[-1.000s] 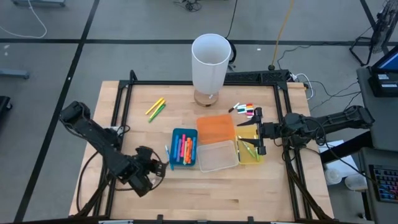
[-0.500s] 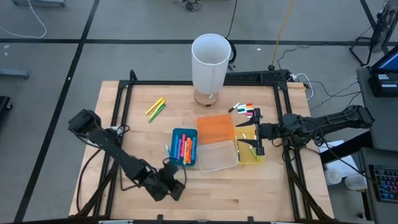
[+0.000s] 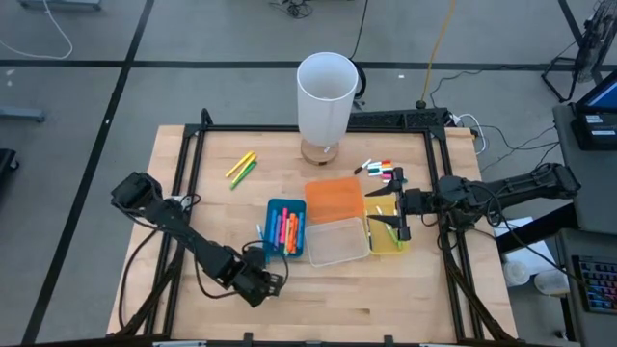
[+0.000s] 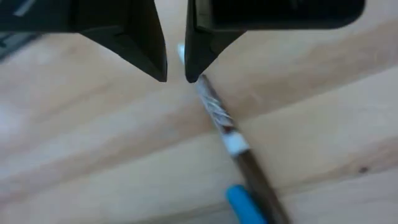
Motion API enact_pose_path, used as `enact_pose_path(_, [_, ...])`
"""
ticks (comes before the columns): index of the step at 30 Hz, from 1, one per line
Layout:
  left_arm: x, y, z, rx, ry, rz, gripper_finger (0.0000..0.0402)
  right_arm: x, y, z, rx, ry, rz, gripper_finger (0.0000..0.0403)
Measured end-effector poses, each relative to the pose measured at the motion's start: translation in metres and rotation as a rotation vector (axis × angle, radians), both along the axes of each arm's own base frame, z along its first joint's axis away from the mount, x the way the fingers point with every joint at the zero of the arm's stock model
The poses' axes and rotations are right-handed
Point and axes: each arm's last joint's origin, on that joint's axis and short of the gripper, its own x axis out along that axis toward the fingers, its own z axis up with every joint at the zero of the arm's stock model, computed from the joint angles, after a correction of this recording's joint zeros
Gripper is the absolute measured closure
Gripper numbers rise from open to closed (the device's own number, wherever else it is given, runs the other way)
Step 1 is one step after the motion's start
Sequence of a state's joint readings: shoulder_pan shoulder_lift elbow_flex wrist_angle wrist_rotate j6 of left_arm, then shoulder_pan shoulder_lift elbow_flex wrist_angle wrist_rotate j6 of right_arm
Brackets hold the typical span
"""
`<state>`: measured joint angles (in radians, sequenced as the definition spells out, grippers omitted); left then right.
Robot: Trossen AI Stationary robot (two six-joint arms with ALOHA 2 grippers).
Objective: Pick & Place Markers
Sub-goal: Put the brown marker pen into the yellow bin
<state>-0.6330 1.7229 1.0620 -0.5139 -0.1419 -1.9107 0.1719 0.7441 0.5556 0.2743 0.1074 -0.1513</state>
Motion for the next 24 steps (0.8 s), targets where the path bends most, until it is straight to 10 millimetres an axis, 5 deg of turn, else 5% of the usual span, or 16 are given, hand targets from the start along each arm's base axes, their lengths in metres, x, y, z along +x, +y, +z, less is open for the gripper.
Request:
enact_pose_path(7, [0.038,-0.014,0.073,0.068,-0.066,-0.06,0.0394,0.0,0.0,0.001,0.001,-0.006,0.0,0.0165])
enact_pose_path(10, [0.055,-0.021,0.087,0.135,-0.01,-0.078,0.0397,0.0,0.0,0.0,0.002,-0.002,0.0,0.0165])
enact_pose_path(17, [0.062,-0.016,0.058,0.097,0.515,-0.024,0.0393,0.0,0.0,-0.001,0.0,0.009,0.003,0.0165])
enact_pose_path(24, [0.068,-0.008,0.044,0.151,0.506,-0.021,0.0367,0.0,0.0,-0.001,-0.012,0.008,0.003,0.0165])
